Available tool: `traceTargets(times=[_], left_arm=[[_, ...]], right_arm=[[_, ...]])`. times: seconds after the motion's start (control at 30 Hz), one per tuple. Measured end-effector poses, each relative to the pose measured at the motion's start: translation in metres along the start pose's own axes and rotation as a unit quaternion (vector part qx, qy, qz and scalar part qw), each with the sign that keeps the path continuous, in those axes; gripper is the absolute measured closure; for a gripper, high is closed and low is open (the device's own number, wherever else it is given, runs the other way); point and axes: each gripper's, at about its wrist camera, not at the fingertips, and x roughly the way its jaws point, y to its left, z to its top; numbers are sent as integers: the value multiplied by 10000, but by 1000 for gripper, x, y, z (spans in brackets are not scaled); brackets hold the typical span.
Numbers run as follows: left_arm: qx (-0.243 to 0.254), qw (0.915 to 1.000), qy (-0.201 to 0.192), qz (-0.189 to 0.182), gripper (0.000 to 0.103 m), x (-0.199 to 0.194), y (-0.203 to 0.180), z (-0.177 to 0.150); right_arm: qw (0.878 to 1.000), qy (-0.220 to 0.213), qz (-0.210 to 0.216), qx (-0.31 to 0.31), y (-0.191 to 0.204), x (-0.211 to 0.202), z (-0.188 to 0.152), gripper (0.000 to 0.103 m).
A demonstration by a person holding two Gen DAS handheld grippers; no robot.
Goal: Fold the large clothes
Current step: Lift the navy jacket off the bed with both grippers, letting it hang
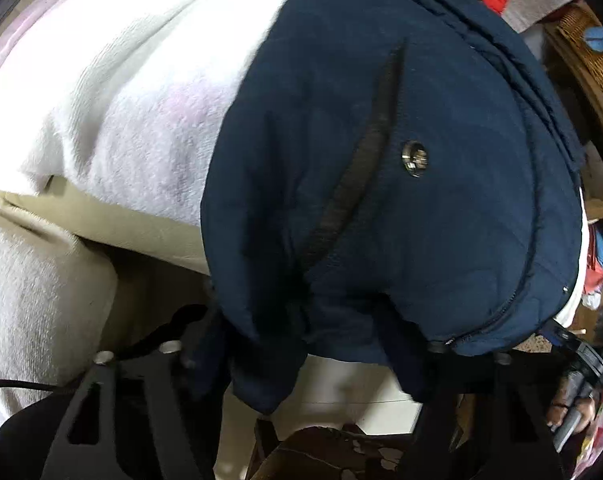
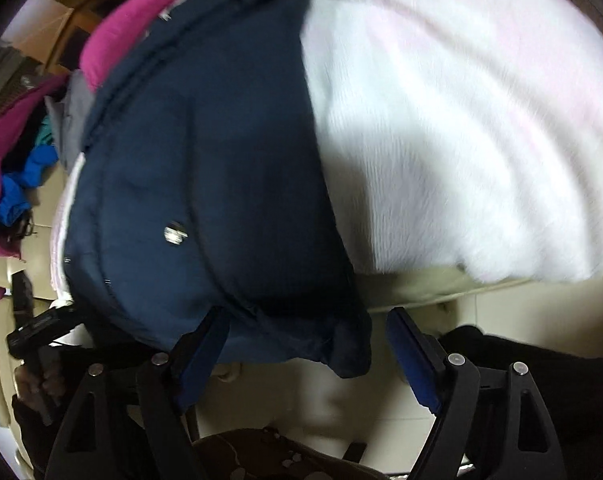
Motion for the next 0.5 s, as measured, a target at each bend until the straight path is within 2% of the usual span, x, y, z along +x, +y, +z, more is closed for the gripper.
traceTargets(times=[0.03,0.1,0.17,0.2,0.23,0.27,0.3,0.33,0.4,0.43,0.5], left_arm=[[30,10000,-17,15,48,0,-1,0],[78,10000,-44,36,53,1,-2,1],[87,9999,-55,26,54,1,-4,2],[63,10000,-48,12,54,1,-5,4],[29,10000,-37,1,53,1,-3,0],[-47,10000,19,2,50,3,-1,1],[-141,9998,140,1,39,7,3,-1],[-221,9995,246,-16,37,10,10,-3],[-293,9988,387,-66,37,16,13,-3],[-233,9990,362,-68,38,16,11,-3],[-74,9994,305,-122,39,13,6,-3]], right_arm=[[10000,18,-24,23,-1,7,0,19],[10000,38,-62,-17,0,20,-1,20],[10000,6,65,-12,1,25,-3,30],[9998,57,198,-59,3,27,-4,43],[9996,93,204,-143,7,26,-7,52],[9996,87,185,-217,10,24,-8,53],[9991,90,240,-327,15,21,-11,54],[9987,113,295,-395,17,20,-13,54],[9987,180,241,-402,17,24,-11,50],[9990,197,244,-312,14,27,-8,42],[9993,247,295,-34,4,39,-3,38]])
